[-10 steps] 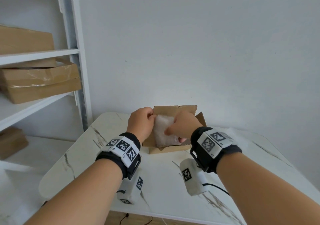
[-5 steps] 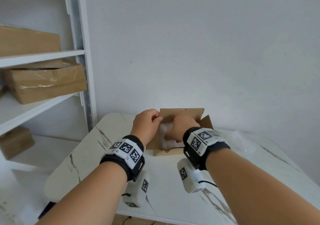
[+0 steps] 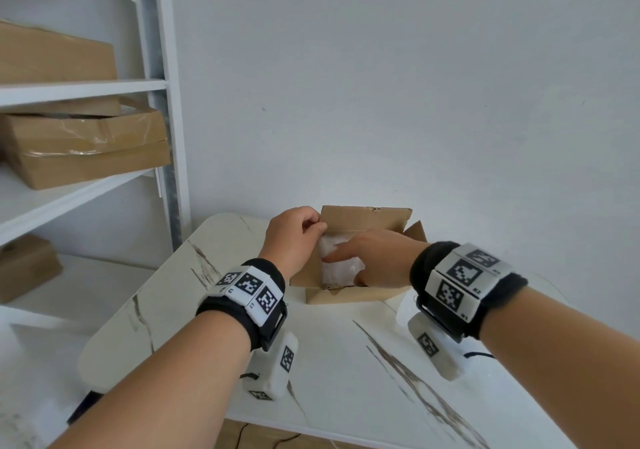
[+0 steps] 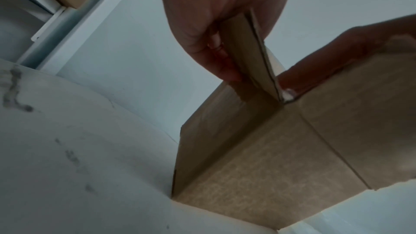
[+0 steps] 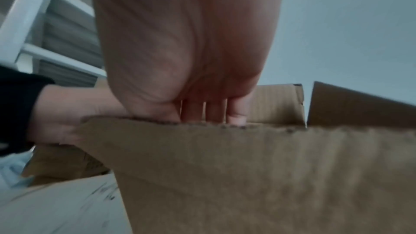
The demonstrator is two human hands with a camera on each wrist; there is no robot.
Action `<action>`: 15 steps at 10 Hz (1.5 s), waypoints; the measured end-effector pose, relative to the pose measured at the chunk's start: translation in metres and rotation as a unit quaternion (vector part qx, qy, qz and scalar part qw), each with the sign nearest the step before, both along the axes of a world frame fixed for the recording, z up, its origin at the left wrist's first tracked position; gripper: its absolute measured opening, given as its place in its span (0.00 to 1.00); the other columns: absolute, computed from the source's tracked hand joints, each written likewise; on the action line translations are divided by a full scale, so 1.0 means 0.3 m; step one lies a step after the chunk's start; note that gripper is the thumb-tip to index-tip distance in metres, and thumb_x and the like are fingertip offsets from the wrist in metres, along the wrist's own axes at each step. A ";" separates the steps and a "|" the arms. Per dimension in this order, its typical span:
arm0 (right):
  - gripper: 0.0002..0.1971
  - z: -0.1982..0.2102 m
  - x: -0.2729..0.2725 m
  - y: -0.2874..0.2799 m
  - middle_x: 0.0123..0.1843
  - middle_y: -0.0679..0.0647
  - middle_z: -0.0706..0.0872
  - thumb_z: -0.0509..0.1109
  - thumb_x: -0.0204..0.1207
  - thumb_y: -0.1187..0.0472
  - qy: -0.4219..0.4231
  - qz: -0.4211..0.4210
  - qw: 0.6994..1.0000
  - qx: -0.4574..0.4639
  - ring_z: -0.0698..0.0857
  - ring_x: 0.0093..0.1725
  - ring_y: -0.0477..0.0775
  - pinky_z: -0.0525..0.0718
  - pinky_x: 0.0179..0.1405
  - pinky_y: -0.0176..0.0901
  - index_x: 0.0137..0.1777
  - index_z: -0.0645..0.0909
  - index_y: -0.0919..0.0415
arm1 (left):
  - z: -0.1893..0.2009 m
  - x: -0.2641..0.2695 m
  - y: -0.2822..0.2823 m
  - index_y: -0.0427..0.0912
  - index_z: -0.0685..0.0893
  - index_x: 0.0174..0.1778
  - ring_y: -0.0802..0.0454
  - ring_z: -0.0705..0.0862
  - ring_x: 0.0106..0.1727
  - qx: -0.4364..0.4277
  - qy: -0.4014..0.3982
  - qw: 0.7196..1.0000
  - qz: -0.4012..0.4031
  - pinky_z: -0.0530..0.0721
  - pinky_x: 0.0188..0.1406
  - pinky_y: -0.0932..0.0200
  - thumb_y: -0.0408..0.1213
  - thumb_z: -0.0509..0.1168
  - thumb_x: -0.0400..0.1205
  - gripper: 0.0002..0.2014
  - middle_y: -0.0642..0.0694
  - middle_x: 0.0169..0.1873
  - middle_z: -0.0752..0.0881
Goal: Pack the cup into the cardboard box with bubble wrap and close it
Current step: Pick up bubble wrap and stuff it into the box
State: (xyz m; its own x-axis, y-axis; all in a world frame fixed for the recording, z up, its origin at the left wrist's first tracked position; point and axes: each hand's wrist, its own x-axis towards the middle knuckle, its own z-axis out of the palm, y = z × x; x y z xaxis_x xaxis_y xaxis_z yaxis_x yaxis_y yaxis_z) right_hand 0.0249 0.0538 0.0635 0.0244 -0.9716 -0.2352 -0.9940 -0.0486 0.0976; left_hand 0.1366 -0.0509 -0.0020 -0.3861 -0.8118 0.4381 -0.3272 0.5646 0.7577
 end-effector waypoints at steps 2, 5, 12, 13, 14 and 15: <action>0.27 0.014 0.018 -0.047 0.75 0.56 0.76 0.65 0.78 0.67 -0.012 -0.007 0.998 0.056 0.76 0.73 0.57 0.73 0.70 0.44 0.78 0.70 0.55 | -0.001 0.003 -0.012 0.42 0.79 0.36 0.51 0.78 0.37 0.001 -0.008 1.000 -0.013 0.74 0.38 0.63 0.37 0.65 0.82 0.09 0.54 0.29 0.78; 0.19 -0.033 0.061 -0.125 0.66 0.62 0.83 0.63 0.80 0.63 0.023 -0.047 0.997 0.047 0.83 0.65 0.63 0.79 0.52 0.49 0.70 0.78 0.61 | -0.007 0.008 -0.009 0.38 0.84 0.42 0.49 0.81 0.42 0.009 0.007 1.000 -0.018 0.77 0.42 0.63 0.37 0.66 0.82 0.07 0.49 0.37 0.84; 0.17 0.071 0.110 -0.081 0.53 0.54 0.85 0.60 0.84 0.59 -0.055 -0.110 0.981 0.148 0.77 0.50 0.50 0.73 0.51 0.39 0.68 0.82 0.60 | -0.023 -0.004 -0.026 0.41 0.82 0.39 0.52 0.80 0.40 0.019 0.025 0.999 -0.010 0.73 0.37 0.71 0.36 0.66 0.82 0.06 0.49 0.37 0.84; 0.19 0.044 0.118 -0.107 0.53 0.54 0.80 0.57 0.86 0.59 -0.006 -0.142 0.973 0.179 0.75 0.54 0.54 0.72 0.65 0.47 0.74 0.75 0.61 | -0.019 -0.007 -0.031 0.41 0.82 0.38 0.52 0.80 0.40 0.027 0.024 0.999 -0.014 0.72 0.37 0.72 0.36 0.65 0.82 0.07 0.48 0.37 0.85; 0.19 0.023 0.122 -0.123 0.52 0.55 0.81 0.57 0.86 0.58 0.002 -0.152 0.971 0.184 0.78 0.59 0.57 0.73 0.72 0.50 0.74 0.74 0.61 | -0.017 -0.008 -0.031 0.42 0.81 0.37 0.53 0.79 0.39 0.028 0.023 0.999 -0.015 0.72 0.37 0.71 0.36 0.66 0.82 0.07 0.51 0.35 0.83; 0.13 -0.003 0.108 -0.154 0.39 0.55 0.79 0.56 0.86 0.59 -0.030 -0.165 0.970 0.177 0.78 0.39 0.50 0.77 0.50 0.39 0.59 0.78 0.65 | -0.019 -0.008 -0.033 0.41 0.82 0.38 0.53 0.78 0.38 0.028 0.026 0.999 -0.013 0.72 0.36 0.71 0.36 0.66 0.82 0.06 0.51 0.34 0.82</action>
State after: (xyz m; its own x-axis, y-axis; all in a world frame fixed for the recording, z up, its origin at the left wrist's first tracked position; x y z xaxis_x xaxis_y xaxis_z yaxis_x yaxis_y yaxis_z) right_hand 0.0574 0.0077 0.0627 -0.2512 -0.7875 -0.5627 -0.9643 0.2539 0.0752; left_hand 0.1342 -0.0608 -0.0077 -0.3852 -0.8253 0.4130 -0.2713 0.5290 0.8041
